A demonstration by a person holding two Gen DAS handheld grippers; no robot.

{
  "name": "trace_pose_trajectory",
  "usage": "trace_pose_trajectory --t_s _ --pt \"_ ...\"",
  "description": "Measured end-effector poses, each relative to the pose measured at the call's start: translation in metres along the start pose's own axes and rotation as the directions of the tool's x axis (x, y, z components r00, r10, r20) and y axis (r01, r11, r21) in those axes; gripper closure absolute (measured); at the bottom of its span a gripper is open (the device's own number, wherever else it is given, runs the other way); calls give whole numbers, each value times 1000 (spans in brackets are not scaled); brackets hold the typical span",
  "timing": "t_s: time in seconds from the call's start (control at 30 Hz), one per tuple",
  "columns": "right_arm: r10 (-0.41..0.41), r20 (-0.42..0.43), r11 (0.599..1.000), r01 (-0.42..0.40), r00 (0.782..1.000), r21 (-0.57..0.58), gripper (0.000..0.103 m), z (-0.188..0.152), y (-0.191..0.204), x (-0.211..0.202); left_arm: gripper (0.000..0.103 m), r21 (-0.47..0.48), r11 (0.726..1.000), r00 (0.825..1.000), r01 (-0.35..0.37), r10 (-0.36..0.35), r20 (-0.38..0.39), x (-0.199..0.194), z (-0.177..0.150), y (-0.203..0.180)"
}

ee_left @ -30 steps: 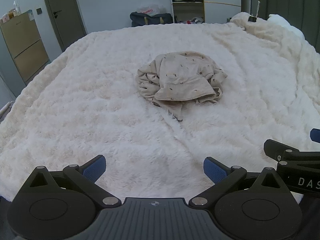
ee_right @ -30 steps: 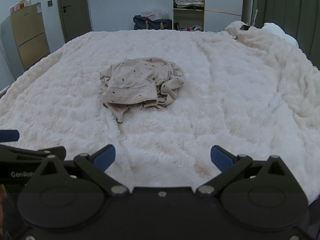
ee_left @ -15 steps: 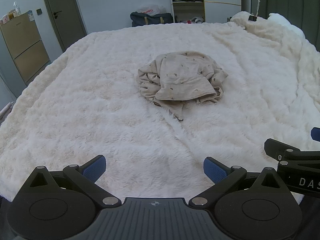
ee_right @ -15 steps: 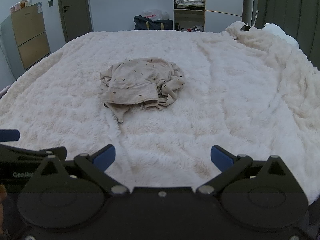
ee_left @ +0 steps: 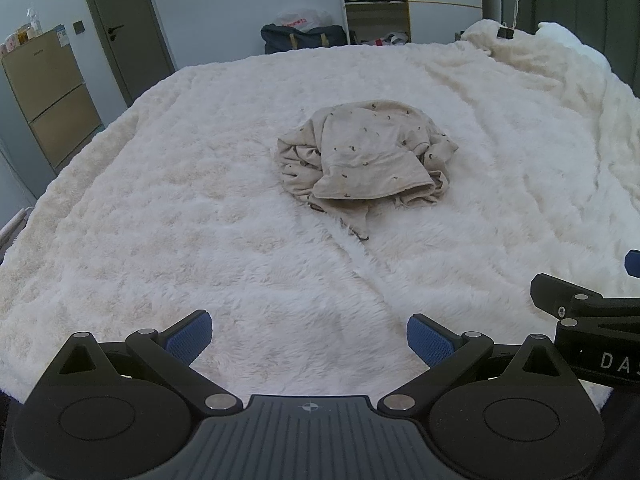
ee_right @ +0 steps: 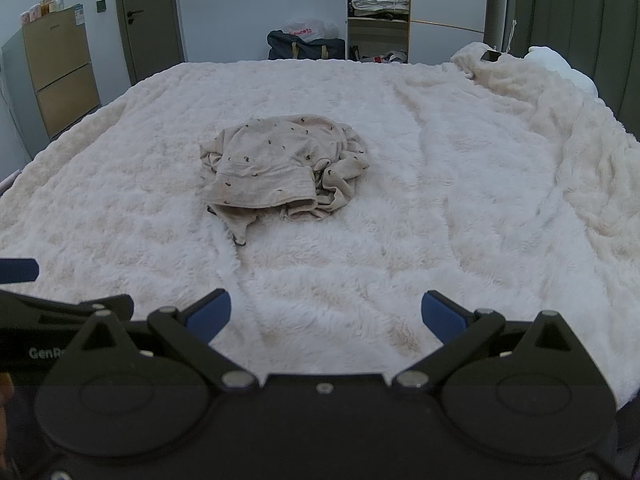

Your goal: Fold clothes

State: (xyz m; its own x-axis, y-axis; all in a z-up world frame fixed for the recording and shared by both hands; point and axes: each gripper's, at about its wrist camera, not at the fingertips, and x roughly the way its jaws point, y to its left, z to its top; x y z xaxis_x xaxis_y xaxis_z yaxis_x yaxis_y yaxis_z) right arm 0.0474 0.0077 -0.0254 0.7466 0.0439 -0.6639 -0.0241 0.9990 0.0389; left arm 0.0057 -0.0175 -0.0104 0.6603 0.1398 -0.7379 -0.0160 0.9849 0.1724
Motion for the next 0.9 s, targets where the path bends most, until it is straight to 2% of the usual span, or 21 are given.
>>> trace_pose_trajectory --t_s 0.9 --pt "-8 5 1000 8 1000 -11 0 -2 2 2 0 6 1000 1000 -10 10 -8 4 0 1"
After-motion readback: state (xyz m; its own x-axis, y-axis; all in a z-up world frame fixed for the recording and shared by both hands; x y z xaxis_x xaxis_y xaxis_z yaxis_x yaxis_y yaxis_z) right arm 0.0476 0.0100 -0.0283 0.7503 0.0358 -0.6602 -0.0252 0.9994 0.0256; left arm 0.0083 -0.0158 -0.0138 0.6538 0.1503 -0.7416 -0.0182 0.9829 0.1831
